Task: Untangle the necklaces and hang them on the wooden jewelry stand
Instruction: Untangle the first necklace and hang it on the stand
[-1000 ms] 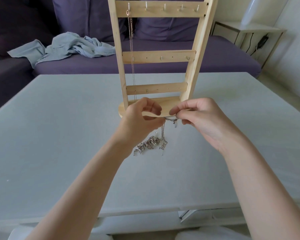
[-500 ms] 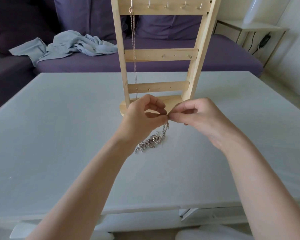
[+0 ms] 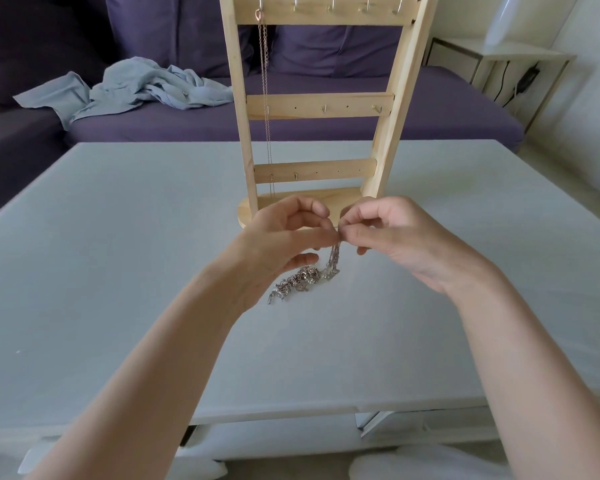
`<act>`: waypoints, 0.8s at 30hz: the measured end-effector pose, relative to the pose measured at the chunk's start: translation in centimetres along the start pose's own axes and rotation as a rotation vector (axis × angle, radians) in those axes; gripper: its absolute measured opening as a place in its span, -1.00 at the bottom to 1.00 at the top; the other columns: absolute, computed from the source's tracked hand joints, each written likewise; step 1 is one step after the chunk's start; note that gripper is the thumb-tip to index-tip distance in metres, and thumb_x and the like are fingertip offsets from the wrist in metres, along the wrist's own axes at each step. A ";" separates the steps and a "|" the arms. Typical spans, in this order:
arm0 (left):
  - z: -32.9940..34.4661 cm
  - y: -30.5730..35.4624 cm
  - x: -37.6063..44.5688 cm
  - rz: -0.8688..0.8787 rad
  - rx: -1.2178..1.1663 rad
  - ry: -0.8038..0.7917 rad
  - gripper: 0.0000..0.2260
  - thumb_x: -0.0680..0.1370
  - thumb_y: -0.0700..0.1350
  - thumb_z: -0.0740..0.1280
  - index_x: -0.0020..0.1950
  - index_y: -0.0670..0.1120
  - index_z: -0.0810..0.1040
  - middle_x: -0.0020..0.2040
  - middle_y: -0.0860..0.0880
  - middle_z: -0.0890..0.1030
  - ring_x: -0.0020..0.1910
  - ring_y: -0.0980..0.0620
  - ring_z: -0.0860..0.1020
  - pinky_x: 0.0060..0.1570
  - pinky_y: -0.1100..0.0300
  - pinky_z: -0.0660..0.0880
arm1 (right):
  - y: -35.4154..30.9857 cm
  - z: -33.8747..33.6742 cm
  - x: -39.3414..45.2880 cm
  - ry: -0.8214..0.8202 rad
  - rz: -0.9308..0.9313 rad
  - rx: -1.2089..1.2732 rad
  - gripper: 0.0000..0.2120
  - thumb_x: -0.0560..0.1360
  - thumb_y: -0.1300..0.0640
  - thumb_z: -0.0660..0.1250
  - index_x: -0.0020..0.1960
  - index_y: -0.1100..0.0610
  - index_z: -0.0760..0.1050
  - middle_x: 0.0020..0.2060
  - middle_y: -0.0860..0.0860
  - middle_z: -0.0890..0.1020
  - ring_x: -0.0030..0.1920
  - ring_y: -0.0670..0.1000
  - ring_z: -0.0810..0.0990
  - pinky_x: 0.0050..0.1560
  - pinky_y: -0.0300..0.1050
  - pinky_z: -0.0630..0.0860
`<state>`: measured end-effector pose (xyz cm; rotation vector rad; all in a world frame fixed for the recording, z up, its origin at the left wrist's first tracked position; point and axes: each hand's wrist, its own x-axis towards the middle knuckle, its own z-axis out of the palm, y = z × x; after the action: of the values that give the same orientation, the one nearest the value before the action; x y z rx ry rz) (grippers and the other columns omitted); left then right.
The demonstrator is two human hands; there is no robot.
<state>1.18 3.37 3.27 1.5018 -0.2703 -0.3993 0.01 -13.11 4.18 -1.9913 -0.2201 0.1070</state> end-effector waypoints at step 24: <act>0.5 0.2 0.4 -0.238 -0.446 -0.015 -0.81 0.40 -0.32 0.34 -0.36 -0.09 0.58 -0.31 0.01 0.45 -0.48 0.18 0.33 -0.51 0.41 0.31 | 0.5 0.0 0.3 0.070 -0.092 0.235 -0.92 0.38 0.25 0.45 -0.27 0.16 0.57 -0.24 -0.10 0.55 -0.23 -0.14 0.48 -0.22 -0.30 0.41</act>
<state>1.36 2.77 3.51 1.0935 -0.0077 -0.6172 0.38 -13.22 3.69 -1.7453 -0.2425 0.0040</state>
